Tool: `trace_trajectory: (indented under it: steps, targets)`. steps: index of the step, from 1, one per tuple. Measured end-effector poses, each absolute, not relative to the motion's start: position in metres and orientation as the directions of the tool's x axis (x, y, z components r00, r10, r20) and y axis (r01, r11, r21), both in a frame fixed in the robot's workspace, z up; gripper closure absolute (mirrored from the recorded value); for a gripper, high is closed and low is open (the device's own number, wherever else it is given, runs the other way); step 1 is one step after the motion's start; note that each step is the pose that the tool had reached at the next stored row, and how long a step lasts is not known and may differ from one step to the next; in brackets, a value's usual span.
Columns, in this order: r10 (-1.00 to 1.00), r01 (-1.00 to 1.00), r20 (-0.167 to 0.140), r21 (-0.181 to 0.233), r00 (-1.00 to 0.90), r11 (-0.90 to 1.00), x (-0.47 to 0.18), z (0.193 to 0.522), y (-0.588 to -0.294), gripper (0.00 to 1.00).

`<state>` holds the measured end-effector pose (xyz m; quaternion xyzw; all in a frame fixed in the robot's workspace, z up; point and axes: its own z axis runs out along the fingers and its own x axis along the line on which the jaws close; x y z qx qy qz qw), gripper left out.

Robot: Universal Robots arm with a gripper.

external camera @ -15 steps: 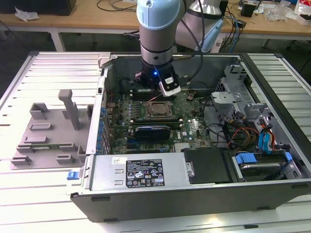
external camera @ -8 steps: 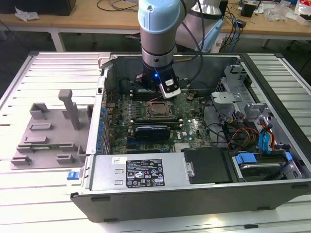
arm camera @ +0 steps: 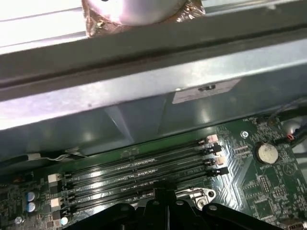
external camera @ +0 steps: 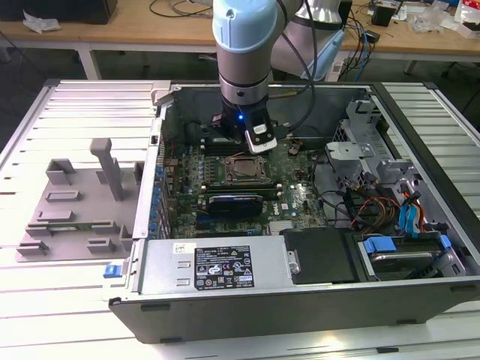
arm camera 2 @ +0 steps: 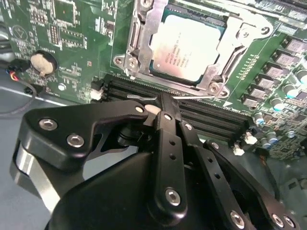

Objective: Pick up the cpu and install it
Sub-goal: 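Install the first cpu locking lever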

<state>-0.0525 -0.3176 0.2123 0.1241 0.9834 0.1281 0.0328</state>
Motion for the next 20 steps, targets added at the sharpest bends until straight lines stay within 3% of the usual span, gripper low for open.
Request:
trace_trajectory:
  steps: [6, 20]
  targets:
    - [0.264, 0.248, -0.044, 0.219, -0.964, 0.944, -0.053, 0.21, -0.313, 0.89]
    - [0.281, 0.267, -0.053, 0.187, -0.958, 0.945, -0.053, 0.207, -0.303, 0.89]
